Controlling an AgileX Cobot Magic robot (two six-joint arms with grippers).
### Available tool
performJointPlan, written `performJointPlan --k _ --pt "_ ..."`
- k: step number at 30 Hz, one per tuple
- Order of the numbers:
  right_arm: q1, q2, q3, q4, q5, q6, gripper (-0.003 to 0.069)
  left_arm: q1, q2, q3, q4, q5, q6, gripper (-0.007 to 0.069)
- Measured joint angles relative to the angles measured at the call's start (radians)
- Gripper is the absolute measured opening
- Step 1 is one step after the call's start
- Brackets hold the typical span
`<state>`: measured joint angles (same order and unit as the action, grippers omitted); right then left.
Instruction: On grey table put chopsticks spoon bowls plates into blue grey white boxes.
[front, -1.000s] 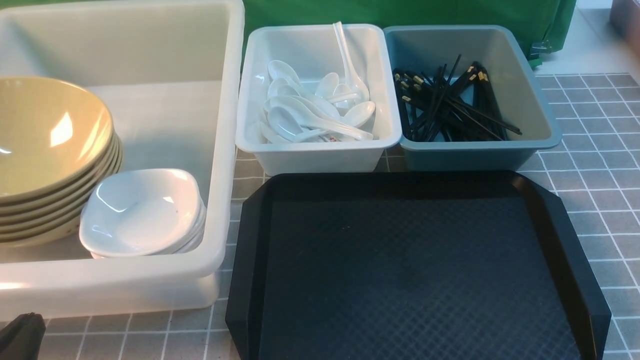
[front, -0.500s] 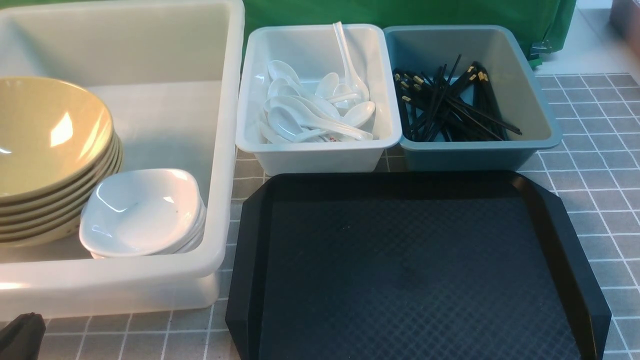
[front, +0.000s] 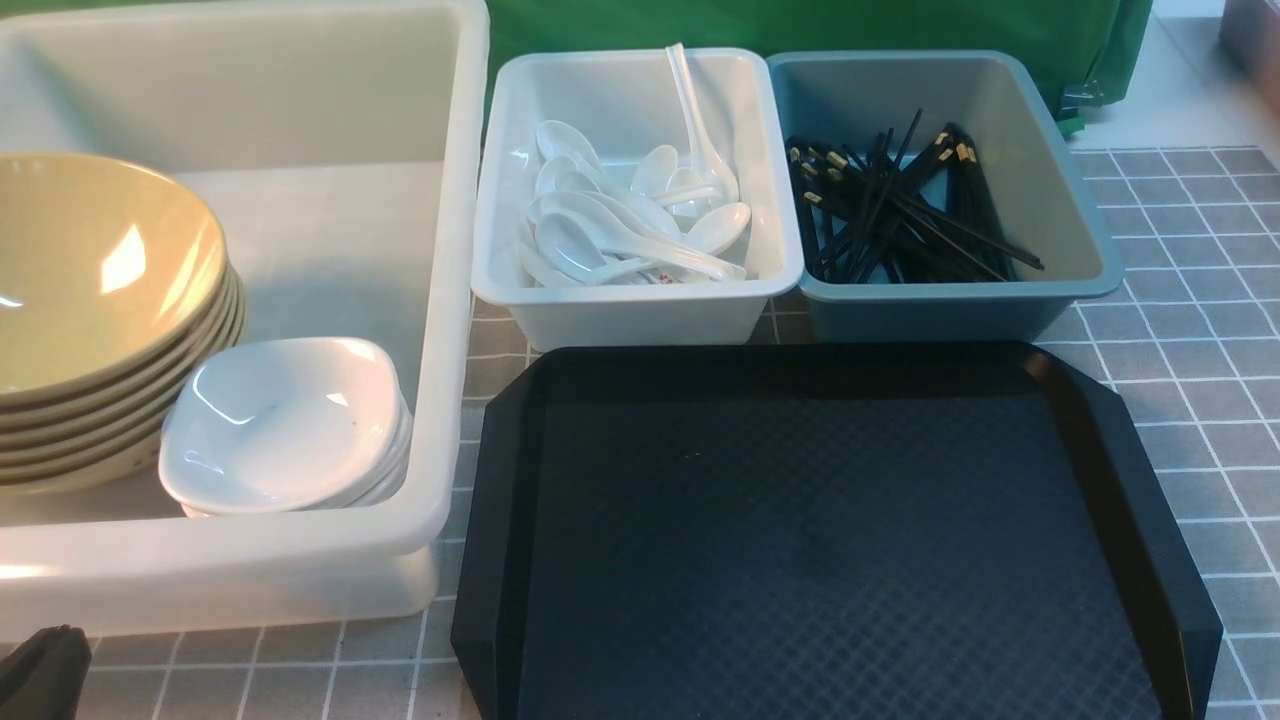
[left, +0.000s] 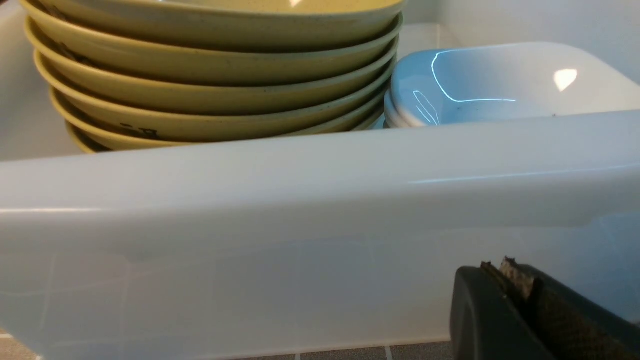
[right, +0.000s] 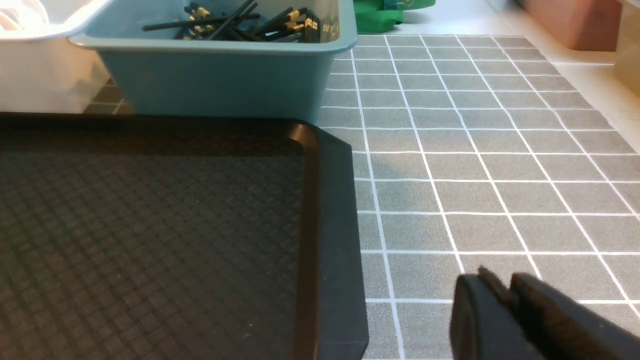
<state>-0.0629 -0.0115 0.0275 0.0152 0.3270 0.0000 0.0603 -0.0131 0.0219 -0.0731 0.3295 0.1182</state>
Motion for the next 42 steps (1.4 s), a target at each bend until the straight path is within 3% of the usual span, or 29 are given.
performJointPlan --k 42 --pt "0.000 0.000 0.000 0.000 0.000 0.000 0.0151 0.000 0.000 0.000 0.000 0.000 -0.001 -0.0011"
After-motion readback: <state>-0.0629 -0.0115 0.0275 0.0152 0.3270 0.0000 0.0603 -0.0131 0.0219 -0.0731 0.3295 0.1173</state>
